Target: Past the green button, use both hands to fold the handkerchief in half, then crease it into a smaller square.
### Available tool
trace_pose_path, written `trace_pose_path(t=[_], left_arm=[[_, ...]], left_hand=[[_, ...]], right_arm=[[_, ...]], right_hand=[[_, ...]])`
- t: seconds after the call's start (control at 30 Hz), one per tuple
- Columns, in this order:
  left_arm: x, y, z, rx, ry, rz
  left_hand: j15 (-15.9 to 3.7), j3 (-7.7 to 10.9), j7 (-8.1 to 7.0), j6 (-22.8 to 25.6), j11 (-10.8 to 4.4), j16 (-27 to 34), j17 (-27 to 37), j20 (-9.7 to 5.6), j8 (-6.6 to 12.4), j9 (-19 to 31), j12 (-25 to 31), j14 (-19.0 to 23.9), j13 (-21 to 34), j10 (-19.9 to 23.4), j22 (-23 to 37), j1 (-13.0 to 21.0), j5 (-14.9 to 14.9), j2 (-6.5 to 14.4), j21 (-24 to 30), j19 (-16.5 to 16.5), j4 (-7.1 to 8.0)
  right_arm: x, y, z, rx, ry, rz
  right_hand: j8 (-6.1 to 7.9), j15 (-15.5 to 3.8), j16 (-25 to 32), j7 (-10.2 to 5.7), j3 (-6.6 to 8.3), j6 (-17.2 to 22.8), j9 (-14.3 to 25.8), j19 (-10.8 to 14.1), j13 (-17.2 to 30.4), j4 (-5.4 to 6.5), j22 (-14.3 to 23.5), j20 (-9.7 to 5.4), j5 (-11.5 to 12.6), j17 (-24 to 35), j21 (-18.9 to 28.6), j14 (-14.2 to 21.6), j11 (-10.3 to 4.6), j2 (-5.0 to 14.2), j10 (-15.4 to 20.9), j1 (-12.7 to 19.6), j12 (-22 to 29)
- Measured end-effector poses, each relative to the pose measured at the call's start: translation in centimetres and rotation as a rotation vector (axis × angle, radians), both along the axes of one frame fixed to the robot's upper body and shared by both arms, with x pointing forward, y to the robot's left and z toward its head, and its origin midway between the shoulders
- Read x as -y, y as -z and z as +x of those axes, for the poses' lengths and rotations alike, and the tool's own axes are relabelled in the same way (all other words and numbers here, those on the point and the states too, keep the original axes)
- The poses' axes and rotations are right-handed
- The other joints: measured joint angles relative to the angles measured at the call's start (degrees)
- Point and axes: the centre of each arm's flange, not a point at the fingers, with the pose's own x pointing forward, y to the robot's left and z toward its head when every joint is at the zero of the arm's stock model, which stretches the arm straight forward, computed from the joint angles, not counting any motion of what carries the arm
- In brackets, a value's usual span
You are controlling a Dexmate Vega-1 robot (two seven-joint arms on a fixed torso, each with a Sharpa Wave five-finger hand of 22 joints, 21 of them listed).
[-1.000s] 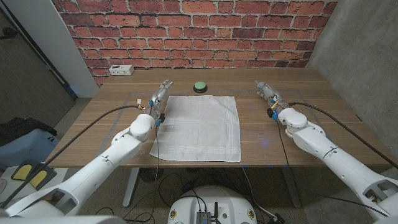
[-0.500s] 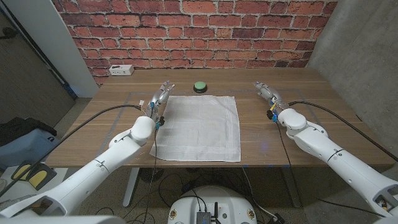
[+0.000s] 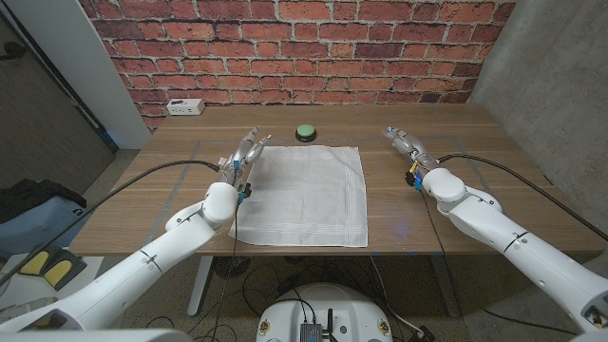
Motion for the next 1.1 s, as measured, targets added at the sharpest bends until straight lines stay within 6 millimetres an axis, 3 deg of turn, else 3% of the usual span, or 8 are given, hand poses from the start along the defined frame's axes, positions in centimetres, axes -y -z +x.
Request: trace_pose_path(t=[0.07, 0.23, 0.33, 0.43, 0.57, 0.67, 1.1], left_arm=[[0.1, 0.1, -0.2, 0.003, -0.013, 0.015], [0.5, 0.3, -0.8, 0.015, -0.031, 0.051], [0.6, 0.3, -1.3, 0.027, -0.05, 0.075], [0.7, 0.4, -1.5, 0.038, -0.065, 0.093], [0.8, 0.5, -2.0, 0.056, -0.083, 0.115], [0.8, 0.6, -2.3, 0.075, -0.097, 0.132], [1.3, 1.2, -3.7, 0.13, -0.163, 0.208]], left_hand=[[-0.2, 0.0, 0.23, 0.22, 0.22, 0.0, 0.0, -0.98, 0.0, 0.0, 0.0, 0.2, 0.0, 0.22, 0.0, 0.22, 0.0, 0.22, 0.0, 0.45, 0.0], [-1.06, 0.0, 1.03, 0.97, 0.54, 0.0, 0.0, -5.53, 0.0, 0.0, 0.0, 0.16, 0.0, 0.54, 0.0, 0.54, 0.0, 0.54, -0.21, 1.52, 0.0], [-1.85, 0.0, 3.66, 1.52, 0.59, 0.0, -0.14, -8.05, 0.0, -0.01, 0.0, 0.41, 0.16, 1.06, 0.0, 0.74, 0.0, 0.77, -0.21, 2.41, -0.35], [-2.35, 0.16, 5.92, 2.15, 0.49, 0.0, -0.15, -9.58, 0.01, -0.01, 0.0, 0.91, 0.25, 2.26, 0.0, 1.07, 0.0, 1.69, -0.44, 3.56, -0.5], [-3.33, 0.72, 6.97, 3.96, 0.43, 0.0, -0.15, -11.22, 0.06, -0.01, 0.43, 2.34, 0.25, 4.16, -0.03, 1.82, 0.0, 2.44, -0.44, 5.2, -1.06], [-3.73, 0.94, 6.81, 5.46, 0.12, 0.0, -0.15, -11.9, 0.42, -0.01, 0.89, 3.54, 0.25, 5.41, -0.15, 2.27, -0.35, 2.85, -0.44, 5.92, -1.94], [-4.2, 1.15, 5.41, 6.86, -0.6, 0.0, -0.42, -11.68, 0.46, -0.17, 0.89, 4.01, 0.24, 6.14, -0.15, 3.79, -0.57, 2.27, -0.44, 6.51, -3.38]], right_arm=[[-0.2, 0.0, -0.2, 0.001, 0.004, -0.011], [-0.4, 0.1, -0.6, 0.001, 0.023, -0.038], [-0.8, 0.3, -1.0, 0.004, 0.025, -0.052], [-1.0, 0.4, -1.3, 0.007, 0.032, -0.064], [-1.2, 0.6, -1.6, 0.012, 0.043, -0.083], [-1.4, 0.8, -1.9, 0.017, 0.055, -0.1], [-2.4, 0.9, -3.5, 0.031, 0.106, -0.191]], right_hand=[[0.0, 0.0, 0.0, 0.0, 0.0, 0.0, 0.0, 0.0, 0.0, 0.0, 0.0, 0.0, 0.0, 0.0, 0.0, 0.0, 0.29, 0.0, 0.29, 0.0, 0.0], [0.0, 0.0, 0.0, 0.0, 0.0, 0.0, 0.0, 0.0, 0.0, 0.0, 0.0, 0.0, 0.0, 0.0, 0.0, 0.0, 0.29, 0.0, 0.29, 0.0, 0.0], [0.0, -0.31, 0.0, 0.85, -0.2, 0.85, 0.0, 0.31, 0.0, -0.2, 0.0, -0.31, 0.0, 0.0, 0.0, 0.31, 0.37, 0.31, 1.06, 0.31, 0.0], [0.62, -0.12, 0.44, 1.76, 0.02, 2.91, 0.0, 0.73, -0.01, -0.44, 0.0, -0.73, 0.0, -0.01, 0.0, 1.39, 0.9, 0.2, 3.17, 0.42, 0.74], [0.85, -0.32, 0.8, 2.35, 0.0, 4.62, 0.0, 1.64, -0.01, -0.47, 0.0, -1.02, 0.0, -0.01, 0.0, 2.55, 1.3, 0.38, 4.79, 0.83, 0.9], [0.85, -0.07, 0.8, 2.36, 0.17, 4.61, 0.0, 1.85, -0.01, -0.63, 0.0, -0.81, 0.0, -0.01, 0.0, 2.8, 1.51, 0.38, 4.99, 0.83, 0.9], [0.85, -0.32, 0.78, 1.94, 0.2, 5.42, -0.01, 2.26, -0.01, -1.06, -0.01, -1.03, 0.0, -0.01, 0.13, 3.17, 0.89, 0.31, 5.6, 1.67, 0.9]])
